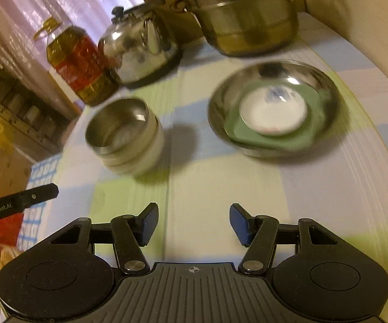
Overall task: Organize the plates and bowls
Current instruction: 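Move both tools to the rim of the stacked bowls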
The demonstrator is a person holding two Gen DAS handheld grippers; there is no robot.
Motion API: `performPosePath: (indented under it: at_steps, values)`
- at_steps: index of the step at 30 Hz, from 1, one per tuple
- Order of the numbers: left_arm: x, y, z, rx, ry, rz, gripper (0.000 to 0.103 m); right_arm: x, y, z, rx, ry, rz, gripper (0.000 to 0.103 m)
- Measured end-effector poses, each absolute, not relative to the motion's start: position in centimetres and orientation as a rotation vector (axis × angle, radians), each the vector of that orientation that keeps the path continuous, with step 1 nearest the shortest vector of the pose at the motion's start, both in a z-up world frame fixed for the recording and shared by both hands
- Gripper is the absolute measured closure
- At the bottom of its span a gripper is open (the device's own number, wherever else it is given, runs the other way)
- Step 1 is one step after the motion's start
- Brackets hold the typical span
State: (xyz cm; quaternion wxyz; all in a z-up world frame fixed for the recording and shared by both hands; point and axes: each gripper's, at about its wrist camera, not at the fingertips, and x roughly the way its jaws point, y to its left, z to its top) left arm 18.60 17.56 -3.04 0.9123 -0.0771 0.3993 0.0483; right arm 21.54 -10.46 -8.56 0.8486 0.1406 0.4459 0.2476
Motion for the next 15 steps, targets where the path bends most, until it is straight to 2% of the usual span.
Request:
performPosePath:
  at_steps: [7,9,11,15]
  values:
    - [24.4,19.9,-3.2,-0.159,0.796,0.072,0.083,26.7,-6.1,-8.1,0.332,0.862,0.541,0.047]
    - [25.7,20.4,-3.4,-0.168,0.791,0.055,0.086,27.8,-5.1,-8.2,0.345,0.844,0.551,0.061]
    - [26.7,20.6,-3.5,-0.170,0.789,0.043,0.089,28.7,-4.3,-8.5,0.364,0.833,0.554,0.068]
    - [28.5,20.9,-4.3,-0.155,0.799,0.023,0.098,30.1,-3.0,-9.3,0.376,0.818,0.563,0.092]
